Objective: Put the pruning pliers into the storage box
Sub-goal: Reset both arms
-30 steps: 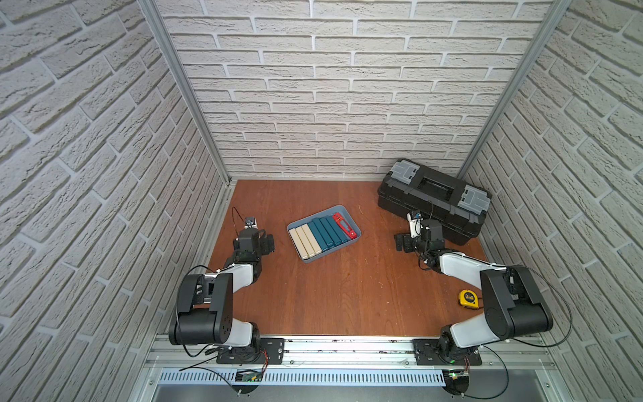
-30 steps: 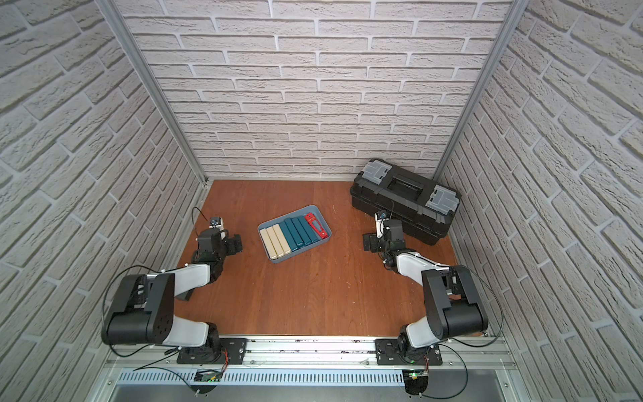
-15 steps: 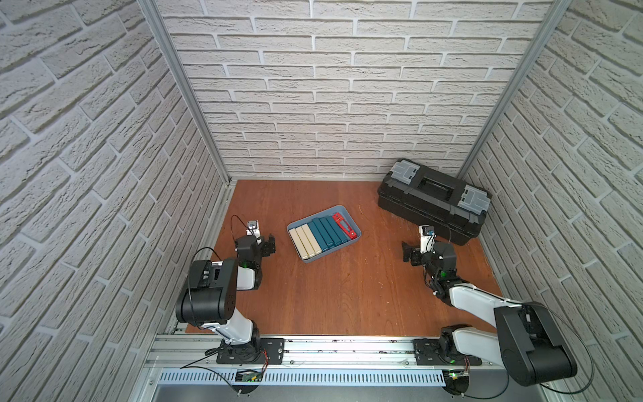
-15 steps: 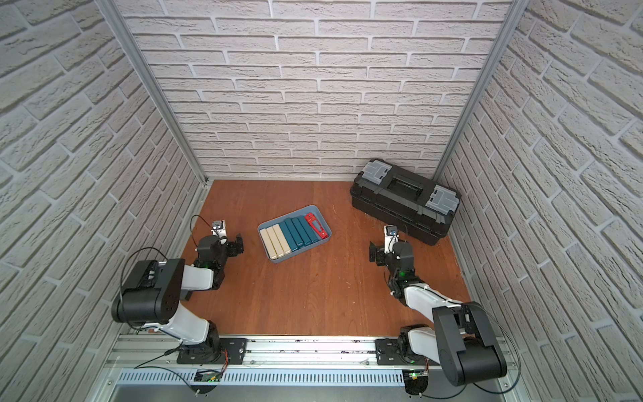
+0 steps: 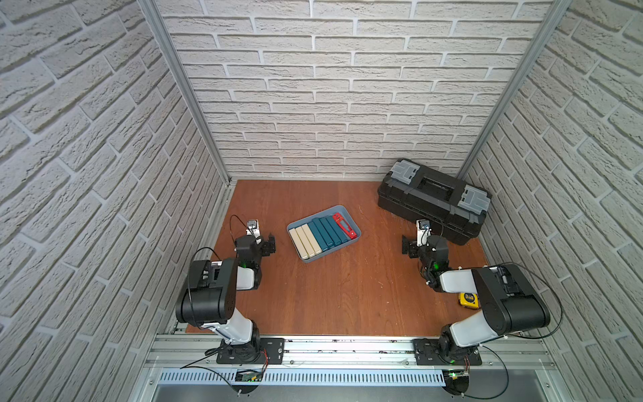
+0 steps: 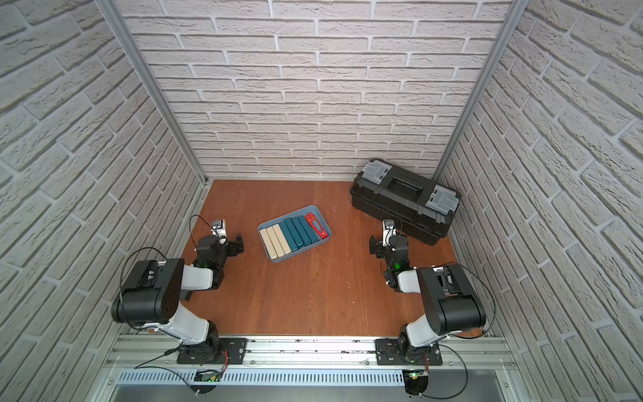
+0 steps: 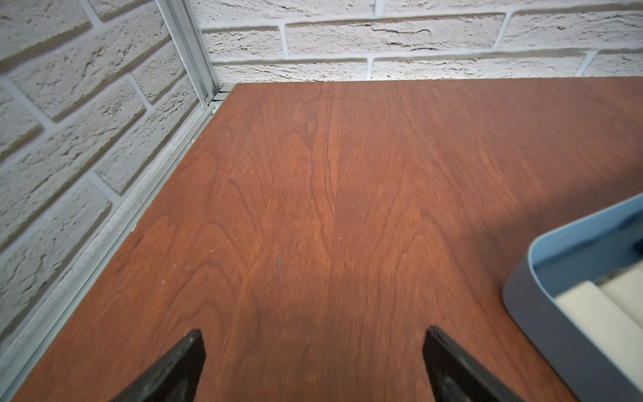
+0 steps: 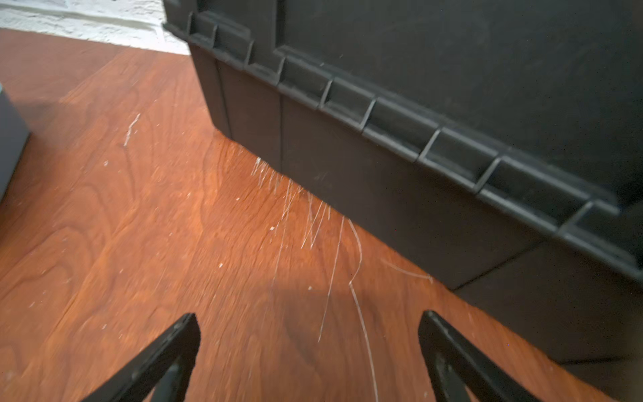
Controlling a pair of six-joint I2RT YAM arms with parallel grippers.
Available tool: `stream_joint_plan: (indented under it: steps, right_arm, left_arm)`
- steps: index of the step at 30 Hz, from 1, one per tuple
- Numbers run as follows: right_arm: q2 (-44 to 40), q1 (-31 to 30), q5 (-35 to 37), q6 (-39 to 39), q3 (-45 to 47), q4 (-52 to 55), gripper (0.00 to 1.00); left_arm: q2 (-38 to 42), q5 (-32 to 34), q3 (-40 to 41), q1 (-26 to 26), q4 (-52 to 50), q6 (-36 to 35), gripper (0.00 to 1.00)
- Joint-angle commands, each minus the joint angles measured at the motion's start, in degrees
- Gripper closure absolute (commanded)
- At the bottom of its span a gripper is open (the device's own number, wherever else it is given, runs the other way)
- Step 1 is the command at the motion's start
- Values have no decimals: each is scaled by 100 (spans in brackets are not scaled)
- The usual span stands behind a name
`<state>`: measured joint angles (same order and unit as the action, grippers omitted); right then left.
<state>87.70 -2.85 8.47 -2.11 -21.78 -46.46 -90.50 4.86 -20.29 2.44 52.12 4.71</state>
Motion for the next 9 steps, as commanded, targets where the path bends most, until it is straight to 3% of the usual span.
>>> stream_joint_plan:
  steps: [1,9]
  right_arm:
    - [-62,48,173,83,-102,-172,1]
    - [-79,52,172,82,-107,-130,1]
  left_arm:
    - [41,-82,-106,49,207,-5,2]
    - [42,-82,-114,45,198,-3,2]
